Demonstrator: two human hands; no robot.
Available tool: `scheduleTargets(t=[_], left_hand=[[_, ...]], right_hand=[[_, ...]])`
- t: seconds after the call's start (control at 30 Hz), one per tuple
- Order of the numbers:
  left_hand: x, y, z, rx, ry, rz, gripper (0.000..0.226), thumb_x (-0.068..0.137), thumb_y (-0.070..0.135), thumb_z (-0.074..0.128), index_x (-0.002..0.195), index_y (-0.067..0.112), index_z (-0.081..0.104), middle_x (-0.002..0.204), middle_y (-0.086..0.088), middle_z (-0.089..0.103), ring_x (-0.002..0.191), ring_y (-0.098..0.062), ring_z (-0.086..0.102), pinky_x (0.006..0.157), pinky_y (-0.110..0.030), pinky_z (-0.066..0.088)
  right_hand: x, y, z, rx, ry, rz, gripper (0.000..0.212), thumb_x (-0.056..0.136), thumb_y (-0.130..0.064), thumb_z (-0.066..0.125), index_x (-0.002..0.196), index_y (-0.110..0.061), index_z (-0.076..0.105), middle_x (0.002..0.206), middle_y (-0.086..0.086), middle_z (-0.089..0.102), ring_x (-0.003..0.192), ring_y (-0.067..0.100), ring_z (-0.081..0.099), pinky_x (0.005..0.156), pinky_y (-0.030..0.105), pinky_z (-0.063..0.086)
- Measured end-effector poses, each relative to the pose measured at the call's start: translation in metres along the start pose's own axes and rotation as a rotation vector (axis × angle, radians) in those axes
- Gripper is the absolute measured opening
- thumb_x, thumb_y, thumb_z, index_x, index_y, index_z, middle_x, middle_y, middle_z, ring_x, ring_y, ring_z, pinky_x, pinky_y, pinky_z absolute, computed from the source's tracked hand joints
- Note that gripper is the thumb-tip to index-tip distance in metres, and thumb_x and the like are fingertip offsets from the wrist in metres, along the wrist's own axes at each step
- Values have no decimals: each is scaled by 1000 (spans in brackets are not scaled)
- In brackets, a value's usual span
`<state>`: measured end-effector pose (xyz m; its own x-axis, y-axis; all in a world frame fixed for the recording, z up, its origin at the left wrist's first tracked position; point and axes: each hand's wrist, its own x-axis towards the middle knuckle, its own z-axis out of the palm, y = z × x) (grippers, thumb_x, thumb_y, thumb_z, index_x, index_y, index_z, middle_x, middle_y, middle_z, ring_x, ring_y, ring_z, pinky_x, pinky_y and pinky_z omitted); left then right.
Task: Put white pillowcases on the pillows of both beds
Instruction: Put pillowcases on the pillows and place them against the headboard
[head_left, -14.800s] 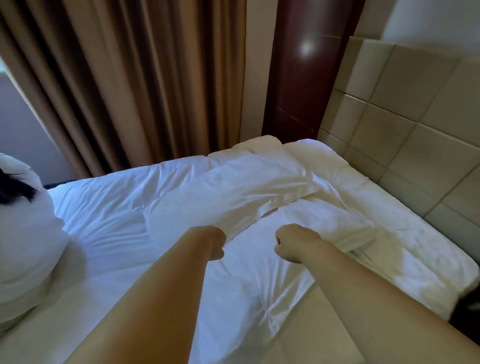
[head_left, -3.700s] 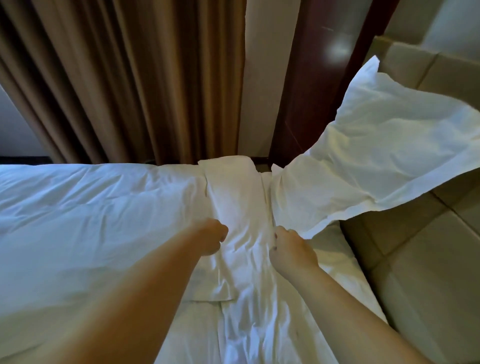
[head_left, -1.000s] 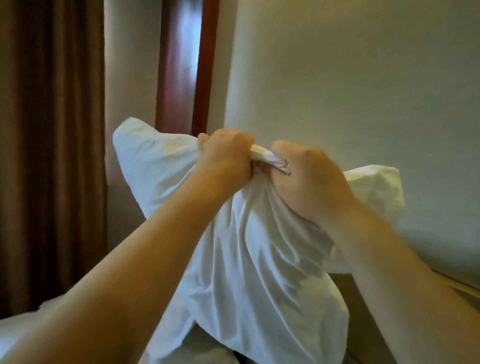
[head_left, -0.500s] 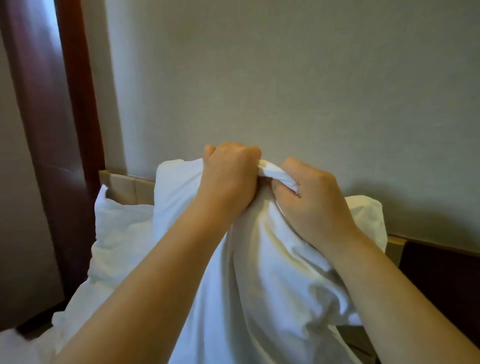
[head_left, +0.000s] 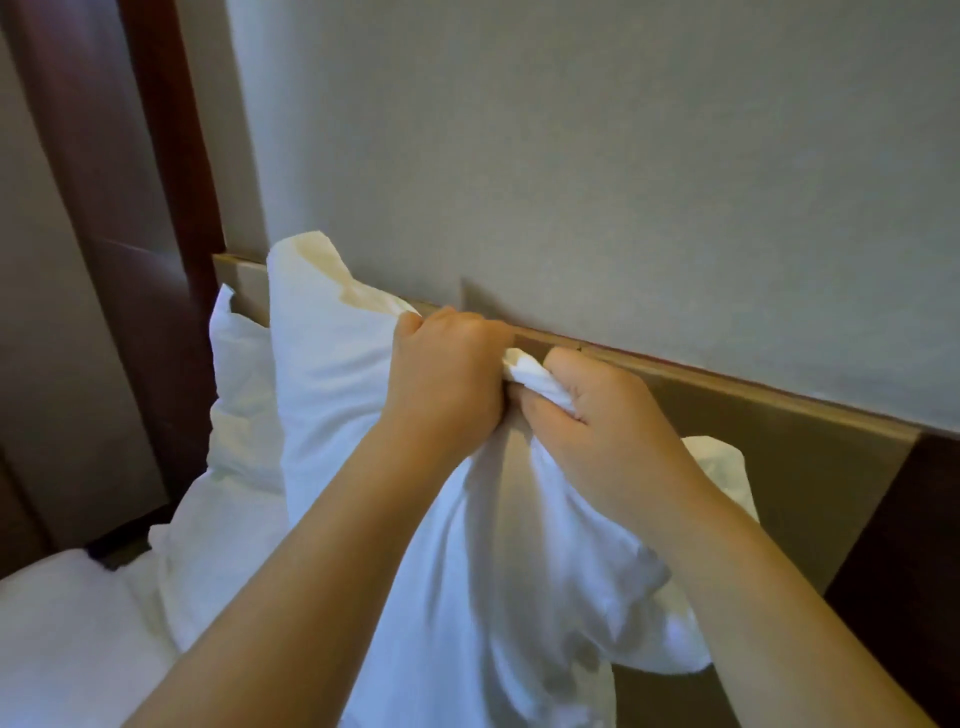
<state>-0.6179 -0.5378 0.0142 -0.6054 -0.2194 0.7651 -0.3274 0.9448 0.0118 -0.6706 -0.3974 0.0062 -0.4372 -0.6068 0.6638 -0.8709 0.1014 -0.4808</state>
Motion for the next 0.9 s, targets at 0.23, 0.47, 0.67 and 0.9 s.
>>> scheduleTargets(t=[0.23,0.47,0.67,0.9], left_hand=[[-42,0,84,10,-388,55,5,83,27,57,83,23,54,94,3,61,97,-21,52,76,-31,28],[-50,-46,106,68,-524,-52,32,86,18,61,117,20,54,119,-3,52,116,-26,42,87,-35,43],[-46,-66,97,38,-398,-177,8,77,0,56,79,3,63,88,-14,61,90,-31,56,66,-37,44],[10,-57,9,-110,35,-249,15,76,3,53,63,3,59,71,-8,57,70,-20,43,55,-27,23]], right_hand=[[-33,65,52,-283,-269,313,29,95,-40,45,76,-18,44,66,-4,52,70,28,57,65,44,46],[-53,89,55,-286,-198,386,30,95,-34,43,75,-12,39,65,3,54,66,31,53,52,31,30],[-49,68,61,-216,-159,264,37,94,-32,49,68,-14,29,57,1,42,64,35,48,53,32,29],[-5,12,12,-110,11,71,36,93,-31,55,64,-14,40,55,1,44,57,26,47,50,31,31]])
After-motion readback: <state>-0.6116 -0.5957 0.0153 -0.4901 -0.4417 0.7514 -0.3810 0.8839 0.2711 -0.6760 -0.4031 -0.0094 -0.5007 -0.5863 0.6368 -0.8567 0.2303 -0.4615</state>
